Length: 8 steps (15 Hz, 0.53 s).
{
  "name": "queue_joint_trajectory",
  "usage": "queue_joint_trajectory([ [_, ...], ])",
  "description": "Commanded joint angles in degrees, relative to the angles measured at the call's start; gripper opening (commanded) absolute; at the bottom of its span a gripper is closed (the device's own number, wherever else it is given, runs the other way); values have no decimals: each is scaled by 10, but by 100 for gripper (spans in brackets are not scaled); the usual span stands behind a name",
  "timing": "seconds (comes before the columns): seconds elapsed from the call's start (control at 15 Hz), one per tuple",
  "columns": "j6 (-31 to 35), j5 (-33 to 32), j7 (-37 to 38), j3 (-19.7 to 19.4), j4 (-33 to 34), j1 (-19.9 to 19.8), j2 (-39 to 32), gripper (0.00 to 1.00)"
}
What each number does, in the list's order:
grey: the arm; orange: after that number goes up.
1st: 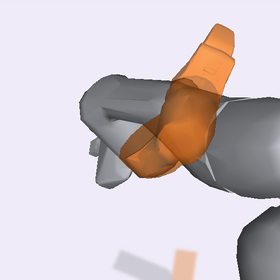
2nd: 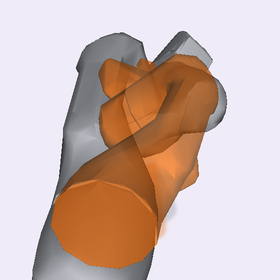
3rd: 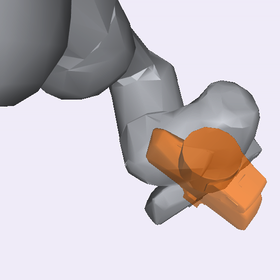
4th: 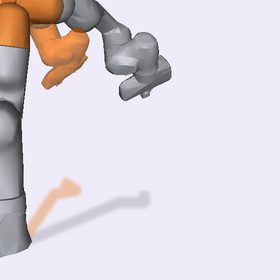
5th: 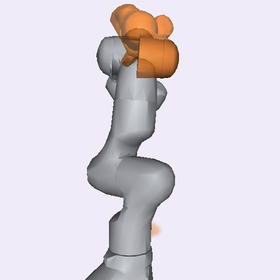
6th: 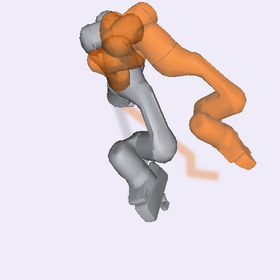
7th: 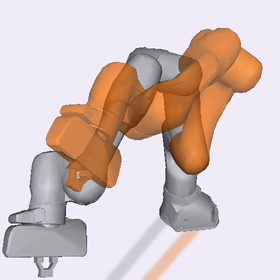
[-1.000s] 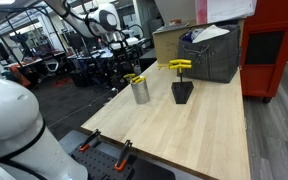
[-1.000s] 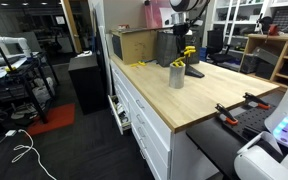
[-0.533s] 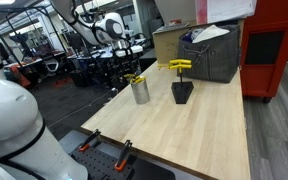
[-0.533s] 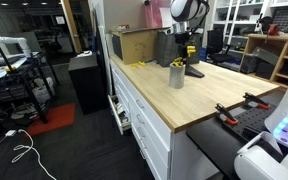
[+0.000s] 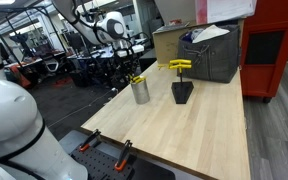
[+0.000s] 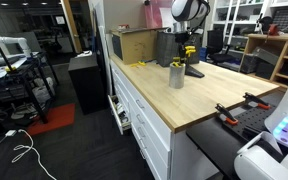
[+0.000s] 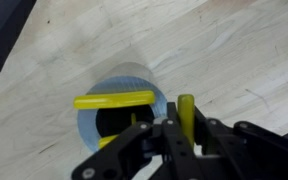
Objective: Remove one metal object with the yellow handle from the tin and put it on the black stand
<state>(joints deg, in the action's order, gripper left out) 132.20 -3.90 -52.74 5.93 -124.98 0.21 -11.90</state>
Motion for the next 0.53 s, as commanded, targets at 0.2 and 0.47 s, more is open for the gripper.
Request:
queue_joint_trajectory([
  [0.2, 37, 54, -28, 8, -17, -6, 29, 5],
  [0.47, 41, 77, -20, 7, -20, -7, 35, 4],
])
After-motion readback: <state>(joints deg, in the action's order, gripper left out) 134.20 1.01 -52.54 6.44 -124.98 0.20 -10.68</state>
